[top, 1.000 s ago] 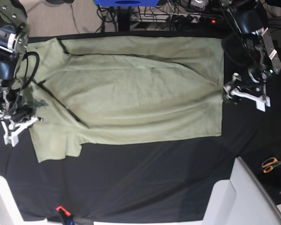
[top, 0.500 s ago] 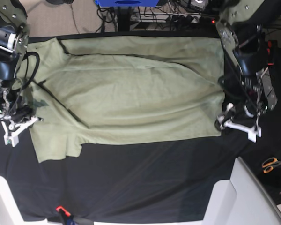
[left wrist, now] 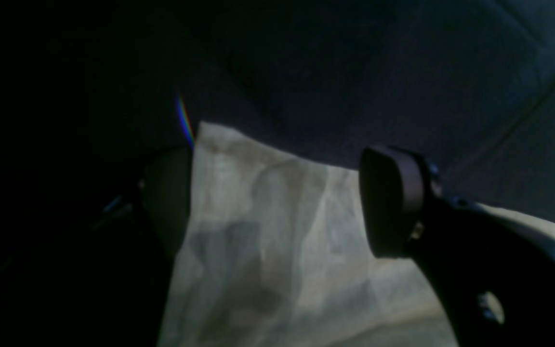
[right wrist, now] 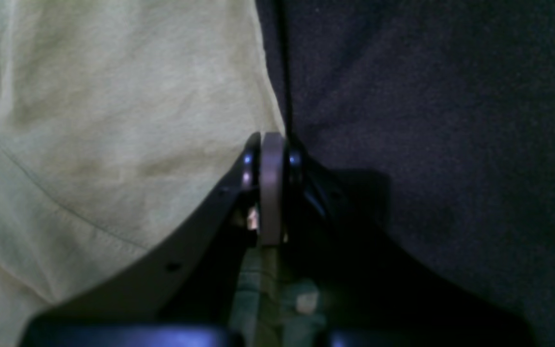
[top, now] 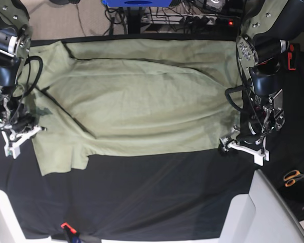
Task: Fold the T-shirt properly
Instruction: 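Grasp the hem corner with the left gripper and pull it outward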
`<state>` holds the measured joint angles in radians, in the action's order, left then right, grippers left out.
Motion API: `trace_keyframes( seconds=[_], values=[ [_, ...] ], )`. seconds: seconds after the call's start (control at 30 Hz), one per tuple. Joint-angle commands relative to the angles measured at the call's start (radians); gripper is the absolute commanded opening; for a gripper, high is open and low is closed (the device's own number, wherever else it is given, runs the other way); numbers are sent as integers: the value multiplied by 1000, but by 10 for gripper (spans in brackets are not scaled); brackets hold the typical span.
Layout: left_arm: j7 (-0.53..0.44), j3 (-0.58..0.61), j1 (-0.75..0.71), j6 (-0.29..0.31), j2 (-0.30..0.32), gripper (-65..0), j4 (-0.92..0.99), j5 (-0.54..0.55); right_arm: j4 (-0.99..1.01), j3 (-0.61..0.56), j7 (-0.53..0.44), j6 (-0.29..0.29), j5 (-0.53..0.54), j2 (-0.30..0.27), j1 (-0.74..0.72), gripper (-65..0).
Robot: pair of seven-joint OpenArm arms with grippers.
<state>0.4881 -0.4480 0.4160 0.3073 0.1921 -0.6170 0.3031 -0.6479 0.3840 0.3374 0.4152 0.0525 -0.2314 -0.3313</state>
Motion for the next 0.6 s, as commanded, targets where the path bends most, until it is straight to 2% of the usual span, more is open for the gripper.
trace_keyframes(
  seconds=[0.0,0.1,0.27,0.37,0.57],
  values=[
    [54,2,2,-9,-6,-135,9,-11,-2,-6,42,15,-4,2,-4,-648],
    [44,1,4,-9,-6,-166,13,-11,-2,-6,42,15,-4,0,-4,-648],
    [21,1,-2,-9,-6,-392,18,-11,-2,-6,42,15,-4,-3,-4,-648],
    [21,1,-6,-9,-3,-476,19,-11,-2,-6,42,15,-4,-4,-4,-648],
    [19,1,-6,-9,0,-532,19,-12,-2,-6,42,15,-4,-4,-4,-648]
  ],
)
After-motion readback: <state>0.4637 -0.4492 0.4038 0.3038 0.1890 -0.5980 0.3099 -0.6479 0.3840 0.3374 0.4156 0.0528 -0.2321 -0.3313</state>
